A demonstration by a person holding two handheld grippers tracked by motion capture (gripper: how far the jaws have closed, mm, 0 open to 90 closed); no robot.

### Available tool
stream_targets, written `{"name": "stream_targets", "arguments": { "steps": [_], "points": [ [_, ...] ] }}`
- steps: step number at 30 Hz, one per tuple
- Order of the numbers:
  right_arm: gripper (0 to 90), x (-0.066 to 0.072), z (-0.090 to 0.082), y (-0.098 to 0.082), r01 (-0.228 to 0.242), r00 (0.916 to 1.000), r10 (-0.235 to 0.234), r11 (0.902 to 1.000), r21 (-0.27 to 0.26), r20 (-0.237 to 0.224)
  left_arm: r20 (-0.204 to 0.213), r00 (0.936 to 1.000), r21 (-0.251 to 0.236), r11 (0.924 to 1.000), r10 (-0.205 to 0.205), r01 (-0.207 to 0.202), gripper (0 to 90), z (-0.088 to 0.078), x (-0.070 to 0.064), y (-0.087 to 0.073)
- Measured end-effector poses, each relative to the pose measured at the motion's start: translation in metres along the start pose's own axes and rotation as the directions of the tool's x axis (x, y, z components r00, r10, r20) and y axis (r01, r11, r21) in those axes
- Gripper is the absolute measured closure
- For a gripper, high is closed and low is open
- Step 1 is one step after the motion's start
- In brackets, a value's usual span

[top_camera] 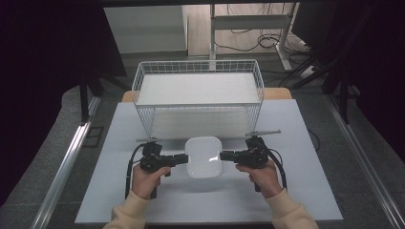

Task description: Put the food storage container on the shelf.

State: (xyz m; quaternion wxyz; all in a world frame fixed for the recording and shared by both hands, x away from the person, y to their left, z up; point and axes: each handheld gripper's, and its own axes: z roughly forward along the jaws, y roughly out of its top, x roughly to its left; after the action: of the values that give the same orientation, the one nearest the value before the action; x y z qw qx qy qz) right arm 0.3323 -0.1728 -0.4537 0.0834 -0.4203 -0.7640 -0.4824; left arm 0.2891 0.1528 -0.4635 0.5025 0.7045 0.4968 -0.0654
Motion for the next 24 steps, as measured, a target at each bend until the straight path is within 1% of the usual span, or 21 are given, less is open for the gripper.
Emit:
{"name": "stream_targets", "arguments": {
  "steps": [2,3,4,7,17,24],
  "points": [
    [79.2,0.004,-0.003,0.001,0.02,0.9998,-0.02,0.9997,-0.01,0.002,-0.005,0.9998,-0.007,0.9998,0.02,-0.02,79.6,-0.003,-0.004,0.001],
    [79.2,0.008,-0.005,0.003,0.048,0.9988,-0.048,0.9986,-0.023,0.007,-0.004,0.9998,-0.012,0.9997,0.022,-0.022,79.7,-0.004,-0.005,0.002],
    [79.2,0.008,-0.005,0.003,0.048,0.9988,-0.048,0.9986,-0.023,0.007,-0.005,0.9996,-0.012,0.9995,0.029,-0.029,79.7,-0.005,-0.006,0.002],
    [79.2,0.013,-0.009,0.006,0.072,0.9973,-0.072,0.9969,-0.032,0.016,-0.005,0.9992,-0.02,0.999,0.04,-0.04,79.6,-0.008,-0.009,0.004],
    [79.2,0.021,-0.015,0.011,0.11,0.9937,-0.109,0.9925,-0.052,0.025,-0.015,0.9969,-0.031,0.9965,0.077,-0.078,79.6,-0.014,-0.016,0.011],
    [79.4,0.025,-0.018,0.019,0.13,0.9915,-0.129,0.9891,-0.07,0.019,-0.018,0.9947,-0.037,0.9941,0.101,-0.102,79.6,-0.02,-0.019,0.022]
  ]
}}
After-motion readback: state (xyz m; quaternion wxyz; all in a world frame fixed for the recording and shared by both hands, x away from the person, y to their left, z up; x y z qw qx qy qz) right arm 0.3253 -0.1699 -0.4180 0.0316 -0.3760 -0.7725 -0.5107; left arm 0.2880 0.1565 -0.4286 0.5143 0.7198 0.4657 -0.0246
